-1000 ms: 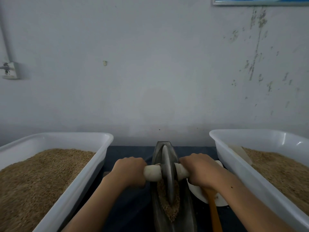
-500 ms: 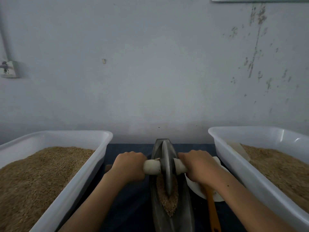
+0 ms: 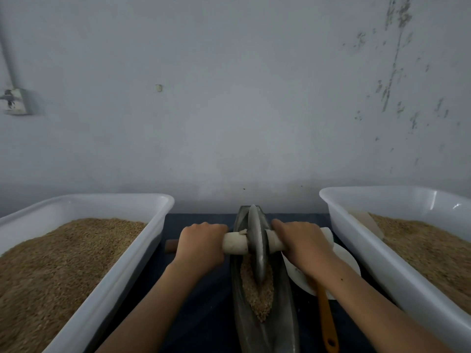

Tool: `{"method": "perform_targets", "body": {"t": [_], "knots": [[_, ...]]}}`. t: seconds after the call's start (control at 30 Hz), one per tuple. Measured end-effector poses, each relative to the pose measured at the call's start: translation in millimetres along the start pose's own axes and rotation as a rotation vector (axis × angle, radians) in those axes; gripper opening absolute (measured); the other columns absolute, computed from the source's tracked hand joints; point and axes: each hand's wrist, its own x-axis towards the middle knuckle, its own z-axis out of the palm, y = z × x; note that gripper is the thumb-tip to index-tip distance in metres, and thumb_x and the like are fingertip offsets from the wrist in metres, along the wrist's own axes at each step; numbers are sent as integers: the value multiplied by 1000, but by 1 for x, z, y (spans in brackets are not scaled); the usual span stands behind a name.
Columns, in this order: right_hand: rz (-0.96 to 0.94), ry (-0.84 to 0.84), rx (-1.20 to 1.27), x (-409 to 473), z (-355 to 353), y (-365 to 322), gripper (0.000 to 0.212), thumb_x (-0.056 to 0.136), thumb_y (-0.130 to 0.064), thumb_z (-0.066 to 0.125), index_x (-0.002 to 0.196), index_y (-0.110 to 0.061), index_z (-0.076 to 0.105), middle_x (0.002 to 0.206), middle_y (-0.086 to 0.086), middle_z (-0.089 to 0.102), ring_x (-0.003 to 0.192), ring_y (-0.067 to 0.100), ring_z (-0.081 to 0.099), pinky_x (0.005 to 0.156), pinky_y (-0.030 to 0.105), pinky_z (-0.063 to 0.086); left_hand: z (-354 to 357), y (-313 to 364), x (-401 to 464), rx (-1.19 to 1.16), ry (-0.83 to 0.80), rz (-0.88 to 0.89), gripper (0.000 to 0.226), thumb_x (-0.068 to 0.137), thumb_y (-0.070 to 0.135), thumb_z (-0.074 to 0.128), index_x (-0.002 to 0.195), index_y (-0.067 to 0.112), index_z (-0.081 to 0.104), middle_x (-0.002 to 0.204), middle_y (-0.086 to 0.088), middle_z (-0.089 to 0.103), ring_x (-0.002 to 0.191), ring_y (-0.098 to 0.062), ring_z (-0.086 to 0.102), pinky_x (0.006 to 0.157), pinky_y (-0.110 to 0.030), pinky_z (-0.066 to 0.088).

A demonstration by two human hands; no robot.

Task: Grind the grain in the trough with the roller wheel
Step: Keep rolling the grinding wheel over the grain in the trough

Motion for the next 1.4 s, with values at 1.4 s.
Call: {"method": "perform_targets", "body": {"t": [1.4], "knots": [[-46,-42,56,-2,-2,5,21,93,-21,51,112,-20,40,99,2,61,87,24,58,68,33,40,7,-1,2,54,131,24,18,86,35,55,102,28,51,93,6,62,84,-16,60,62,-28,31]]}}
